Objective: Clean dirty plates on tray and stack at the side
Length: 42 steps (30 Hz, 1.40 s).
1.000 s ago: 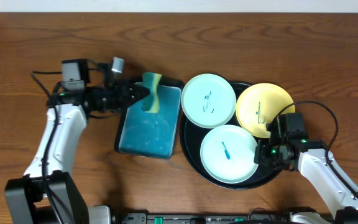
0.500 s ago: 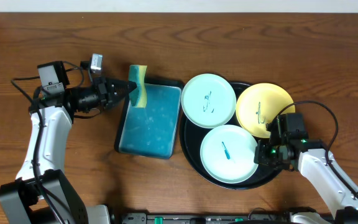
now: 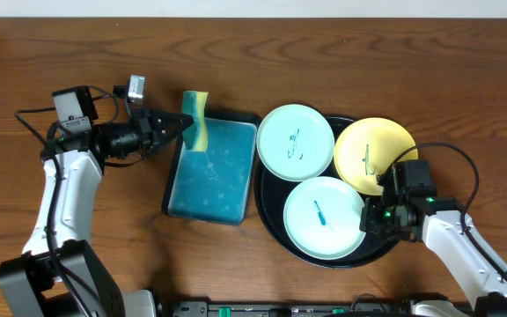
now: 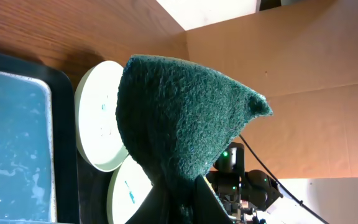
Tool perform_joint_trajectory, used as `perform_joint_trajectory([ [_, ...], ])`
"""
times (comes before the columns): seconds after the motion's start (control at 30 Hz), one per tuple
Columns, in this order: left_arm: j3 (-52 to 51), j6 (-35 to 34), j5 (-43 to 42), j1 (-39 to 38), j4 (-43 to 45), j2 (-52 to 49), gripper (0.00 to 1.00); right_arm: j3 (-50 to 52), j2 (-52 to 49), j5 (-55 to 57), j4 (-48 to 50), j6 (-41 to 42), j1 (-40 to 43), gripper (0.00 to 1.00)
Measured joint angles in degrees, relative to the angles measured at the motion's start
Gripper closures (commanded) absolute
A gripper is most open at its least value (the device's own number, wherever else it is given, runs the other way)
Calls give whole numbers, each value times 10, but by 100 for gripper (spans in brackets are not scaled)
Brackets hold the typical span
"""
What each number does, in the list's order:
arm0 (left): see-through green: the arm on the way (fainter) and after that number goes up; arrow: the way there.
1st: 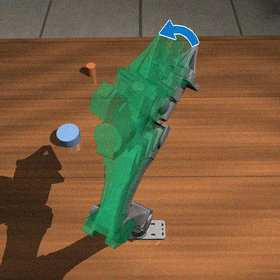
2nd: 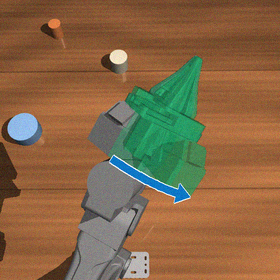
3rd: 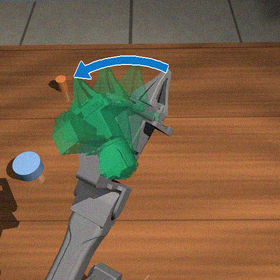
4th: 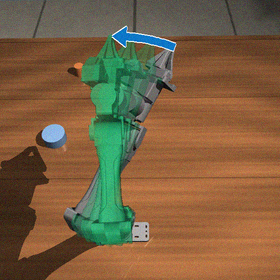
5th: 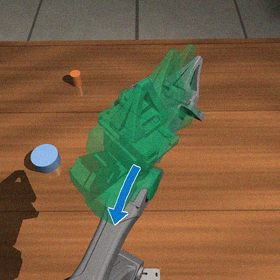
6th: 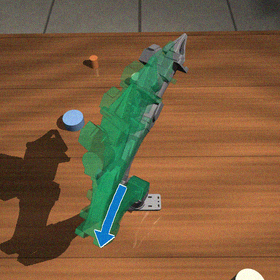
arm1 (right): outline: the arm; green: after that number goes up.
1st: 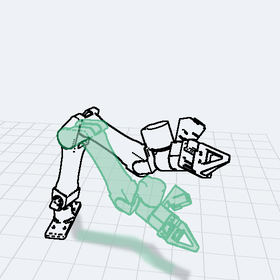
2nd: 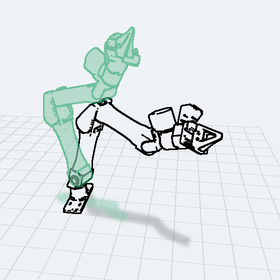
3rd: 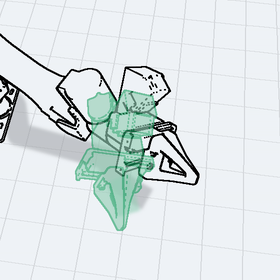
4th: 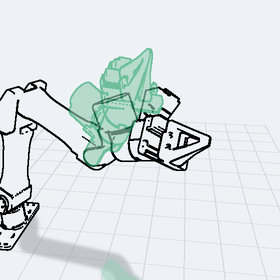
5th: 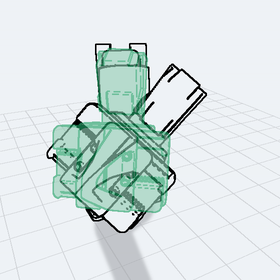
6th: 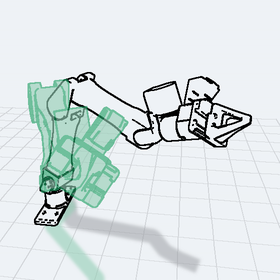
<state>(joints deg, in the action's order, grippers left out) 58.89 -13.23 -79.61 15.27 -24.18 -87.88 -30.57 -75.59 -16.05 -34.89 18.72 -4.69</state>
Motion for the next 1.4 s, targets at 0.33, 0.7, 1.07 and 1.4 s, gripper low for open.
perform_joint_trajectory([
  [0.33,0,0,0,0,0,0,93,0,0,0,4,0,0,99],
  [0.7,0,2,210,-78,-52,0,93,0,0,0,5,0,0,99],
  [1.07,0,2,669,-281,-79,-1,92,0,0,0,5,0,0,99],
  [1.4,0,2,821,-353,-79,-1,93,0,0,0,5,0,0,99],
])
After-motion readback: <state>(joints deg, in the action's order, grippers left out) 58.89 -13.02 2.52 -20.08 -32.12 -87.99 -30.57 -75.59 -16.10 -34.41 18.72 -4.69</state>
